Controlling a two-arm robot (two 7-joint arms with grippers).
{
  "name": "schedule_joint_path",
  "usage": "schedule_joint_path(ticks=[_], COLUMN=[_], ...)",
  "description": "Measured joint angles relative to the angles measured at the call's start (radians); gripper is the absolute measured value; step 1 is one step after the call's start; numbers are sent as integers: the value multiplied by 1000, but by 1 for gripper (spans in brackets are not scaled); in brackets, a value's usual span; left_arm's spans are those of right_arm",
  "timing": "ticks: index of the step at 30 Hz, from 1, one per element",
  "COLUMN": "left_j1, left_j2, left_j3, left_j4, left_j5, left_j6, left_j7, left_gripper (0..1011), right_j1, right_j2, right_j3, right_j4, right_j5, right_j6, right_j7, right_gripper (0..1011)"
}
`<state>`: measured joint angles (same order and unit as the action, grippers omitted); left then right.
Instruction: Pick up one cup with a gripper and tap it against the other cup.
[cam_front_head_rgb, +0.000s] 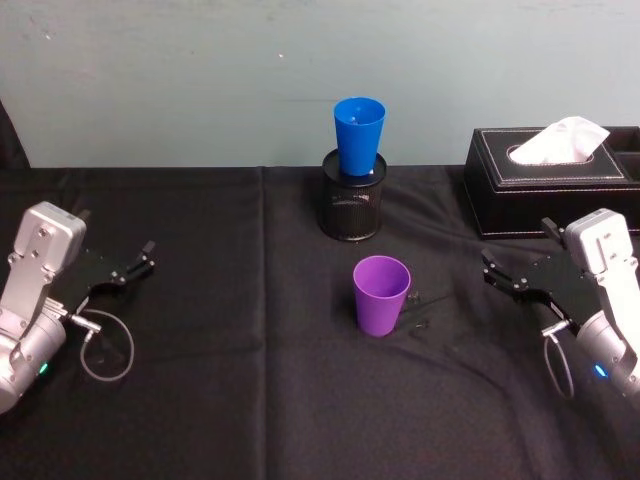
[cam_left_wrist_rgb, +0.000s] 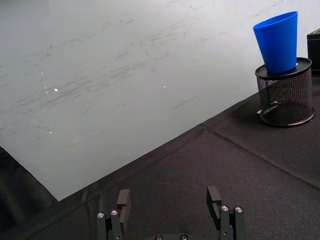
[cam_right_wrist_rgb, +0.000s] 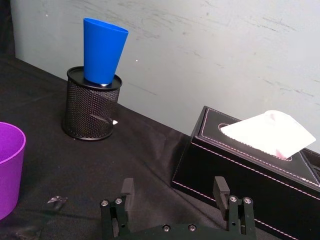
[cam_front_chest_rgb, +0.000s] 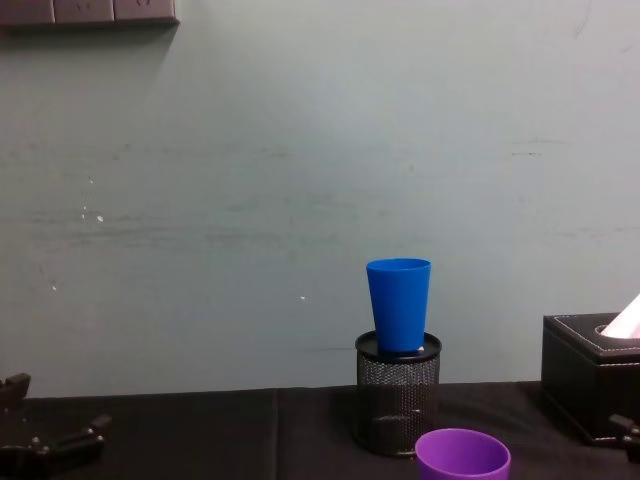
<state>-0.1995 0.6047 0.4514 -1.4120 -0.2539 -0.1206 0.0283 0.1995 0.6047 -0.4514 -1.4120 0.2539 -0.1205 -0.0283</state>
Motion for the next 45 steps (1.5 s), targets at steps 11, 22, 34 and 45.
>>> schedule_joint_path(ticks=[11, 22, 34, 45], left_j1=[0, 0, 0, 0], left_j2=[0, 0, 0, 0], left_j3=[0, 0, 0, 0], left_j4=[0, 0, 0, 0], left_j5=[0, 0, 0, 0], left_j6=[0, 0, 0, 0], left_j7=[0, 0, 0, 0], left_gripper=[1000, 1000, 1000, 1000], right_j1=[0, 0, -119, -84], right_j2=[0, 0, 20, -73], right_j3=[0, 0, 19, -42], right_j4=[0, 0, -103, -46], right_j5=[0, 0, 73, 77], right_j6=[0, 0, -37, -48], right_j7=[0, 0, 119, 228], right_gripper=[1003, 1003, 1003, 1003])
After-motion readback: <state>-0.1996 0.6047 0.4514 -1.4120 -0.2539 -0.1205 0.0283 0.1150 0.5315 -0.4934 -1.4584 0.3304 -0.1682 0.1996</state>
